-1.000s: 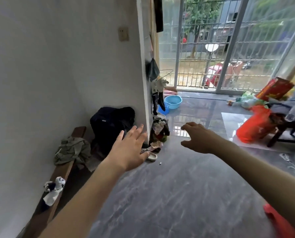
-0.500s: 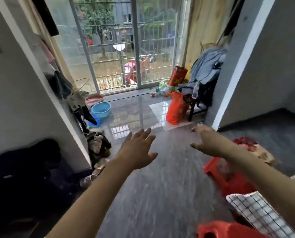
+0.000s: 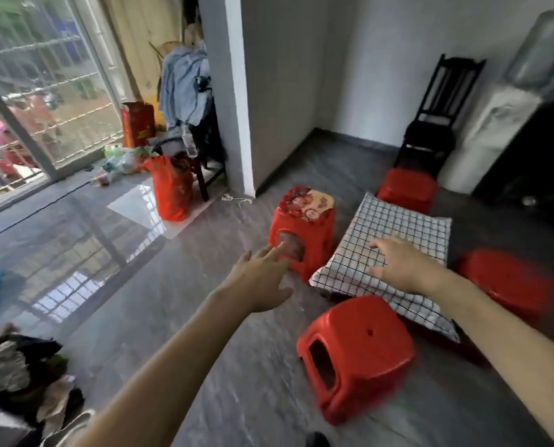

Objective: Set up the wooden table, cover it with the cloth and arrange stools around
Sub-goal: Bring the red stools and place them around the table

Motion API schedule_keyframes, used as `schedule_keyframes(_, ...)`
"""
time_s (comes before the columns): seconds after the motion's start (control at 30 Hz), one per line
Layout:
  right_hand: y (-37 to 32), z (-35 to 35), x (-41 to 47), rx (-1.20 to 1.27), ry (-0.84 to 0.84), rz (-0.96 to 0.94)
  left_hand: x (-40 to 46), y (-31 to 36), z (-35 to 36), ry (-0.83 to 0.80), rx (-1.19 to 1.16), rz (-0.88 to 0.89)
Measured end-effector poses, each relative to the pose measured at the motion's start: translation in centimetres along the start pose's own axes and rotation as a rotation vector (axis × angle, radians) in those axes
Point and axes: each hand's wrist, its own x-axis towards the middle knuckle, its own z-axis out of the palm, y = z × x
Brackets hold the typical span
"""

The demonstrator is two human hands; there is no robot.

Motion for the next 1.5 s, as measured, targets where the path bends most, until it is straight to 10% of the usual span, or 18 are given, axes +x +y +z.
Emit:
schedule_keyframes(0.4,13.3,-0.1,-8.6,0.102,0.078,0.333,9.6,12.1,4.1,-0.114,0.107,0.336)
schedule_keyframes(0.83,23.5,-0.1,-5.2,0.086,-0.015,0.29,15.7,19.1,7.5,-0.177,0.126,0.308)
schedule_keyframes(1.5,21.7,11.9,3.3,0.358,-0.112,0.476,27.1,11.6,17.1,-0.489,0.1,0.431)
